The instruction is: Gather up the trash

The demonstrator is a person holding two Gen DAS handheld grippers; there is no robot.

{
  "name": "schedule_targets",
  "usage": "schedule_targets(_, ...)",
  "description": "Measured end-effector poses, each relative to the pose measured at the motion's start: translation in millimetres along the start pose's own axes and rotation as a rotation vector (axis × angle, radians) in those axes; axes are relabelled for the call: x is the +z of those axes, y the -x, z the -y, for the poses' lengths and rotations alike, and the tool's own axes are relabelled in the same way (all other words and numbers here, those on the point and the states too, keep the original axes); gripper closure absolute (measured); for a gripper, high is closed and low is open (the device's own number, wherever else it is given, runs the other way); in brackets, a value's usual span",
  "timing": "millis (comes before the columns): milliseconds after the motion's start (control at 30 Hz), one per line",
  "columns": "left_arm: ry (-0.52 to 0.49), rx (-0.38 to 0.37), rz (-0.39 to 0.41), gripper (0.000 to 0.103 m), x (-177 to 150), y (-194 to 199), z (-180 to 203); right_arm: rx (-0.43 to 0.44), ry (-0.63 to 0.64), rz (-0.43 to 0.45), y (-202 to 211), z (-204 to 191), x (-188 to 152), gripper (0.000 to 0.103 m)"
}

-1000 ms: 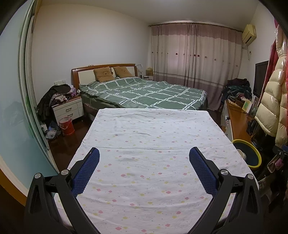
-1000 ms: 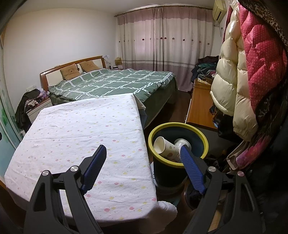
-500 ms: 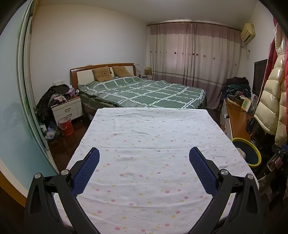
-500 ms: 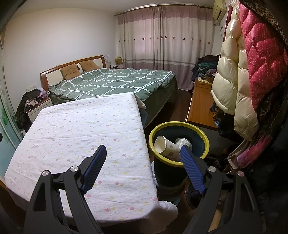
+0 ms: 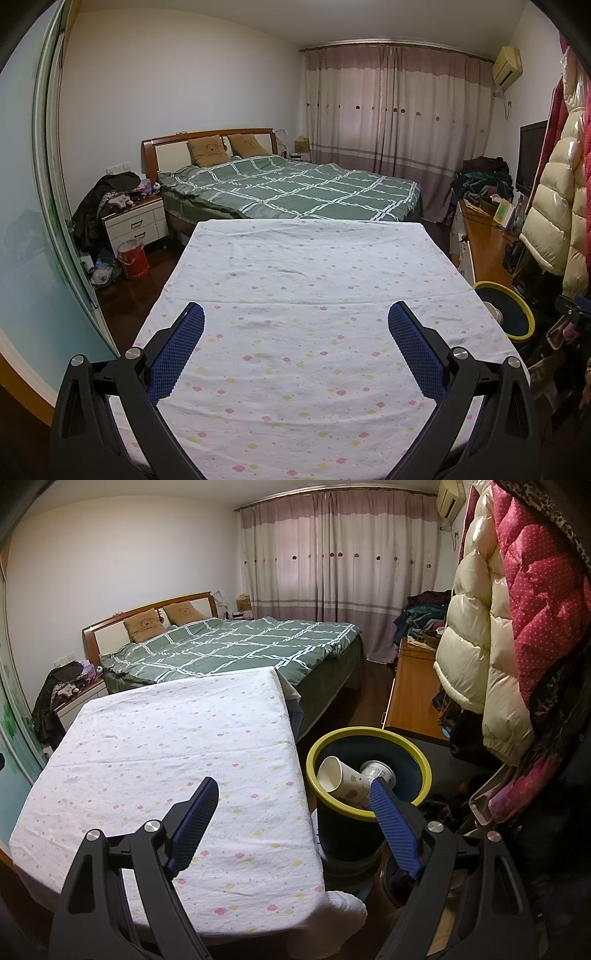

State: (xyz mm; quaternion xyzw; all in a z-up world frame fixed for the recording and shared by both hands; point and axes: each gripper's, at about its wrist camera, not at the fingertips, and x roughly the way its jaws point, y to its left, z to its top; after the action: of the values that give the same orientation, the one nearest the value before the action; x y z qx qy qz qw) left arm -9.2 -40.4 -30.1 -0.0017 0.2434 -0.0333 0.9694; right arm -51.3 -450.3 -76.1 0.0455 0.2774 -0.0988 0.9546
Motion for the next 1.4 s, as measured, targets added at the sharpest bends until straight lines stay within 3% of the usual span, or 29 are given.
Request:
schedule_targets(1233, -0.003, -0.065, -0.031, 0.005, 2.4, -17.2, 7.4, 0.001, 0.003, -0.022, -10.3, -4.4, -4.8, 0.023)
schedule_targets(1400, -0.040, -0.052, -0.002, 0.005, 4.9, -26.3, 11.1, 0.028, -0.001, -0.038, -19.2, -1.2, 2.2, 0.023)
